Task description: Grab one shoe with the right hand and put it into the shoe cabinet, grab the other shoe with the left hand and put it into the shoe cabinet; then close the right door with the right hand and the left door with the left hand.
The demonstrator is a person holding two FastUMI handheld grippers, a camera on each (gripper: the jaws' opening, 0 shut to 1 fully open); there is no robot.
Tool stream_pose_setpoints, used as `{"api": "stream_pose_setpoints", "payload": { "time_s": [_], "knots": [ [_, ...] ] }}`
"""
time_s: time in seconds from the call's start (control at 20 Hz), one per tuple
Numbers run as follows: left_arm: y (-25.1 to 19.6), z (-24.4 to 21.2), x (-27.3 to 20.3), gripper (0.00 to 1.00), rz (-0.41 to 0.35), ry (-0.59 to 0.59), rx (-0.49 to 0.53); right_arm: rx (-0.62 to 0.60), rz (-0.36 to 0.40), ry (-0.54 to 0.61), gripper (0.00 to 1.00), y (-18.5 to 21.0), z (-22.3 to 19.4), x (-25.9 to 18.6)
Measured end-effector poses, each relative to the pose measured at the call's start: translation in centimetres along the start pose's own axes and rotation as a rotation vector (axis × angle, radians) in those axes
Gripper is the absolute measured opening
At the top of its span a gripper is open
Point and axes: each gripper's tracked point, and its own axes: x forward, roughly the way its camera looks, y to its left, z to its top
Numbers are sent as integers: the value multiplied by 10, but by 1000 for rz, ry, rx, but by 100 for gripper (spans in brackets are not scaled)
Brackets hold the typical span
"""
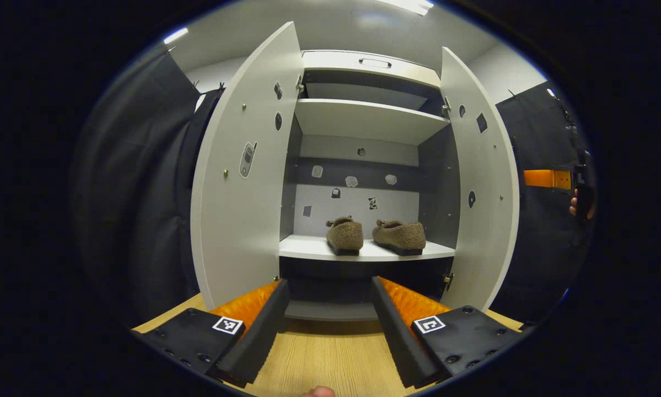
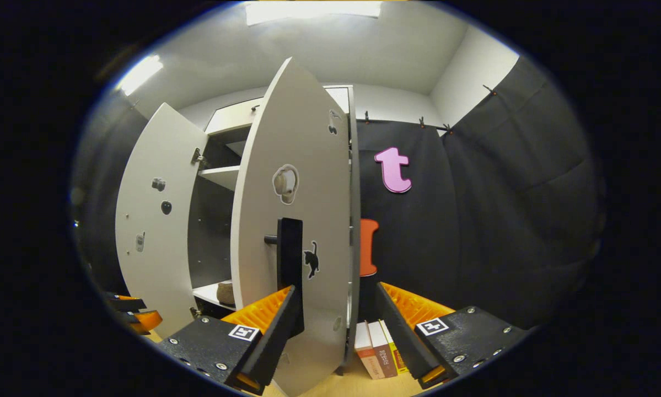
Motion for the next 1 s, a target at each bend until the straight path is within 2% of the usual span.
{"api": "stream_pose_setpoints", "payload": {
  "time_s": [0.05, 0.1, 0.15, 0.2, 0.4, 0.8, 0.85, 1.0],
  "knots": [
    [2, 0, 0, 97, 3, 0, -2, 13, 23, -3, 88, 8, -1, 6],
    [2, 1, -1, 96, 5, 0, 1, 36, 36, -6, 98, 12, -1, 12],
    [4, 3, -1, 96, 7, -3, 5, 59, 53, -5, 98, 16, -3, 18],
    [4, 4, -3, 96, 8, -8, 9, 75, 63, -8, 89, 19, -3, 23],
    [8, 8, -6, 96, 19, -15, 21, 109, 81, -6, 91, 21, -6, 34],
    [7, 10, -8, 99, 18, -17, 17, 86, 174, 59, 92, 79, -32, 76],
    [6, 10, -7, 97, 17, -17, 16, 80, 178, 67, 91, 83, -34, 79],
    [7, 10, -7, 99, 18, -18, 13, 67, 164, 75, 92, 87, -40, 88]
  ]
}}
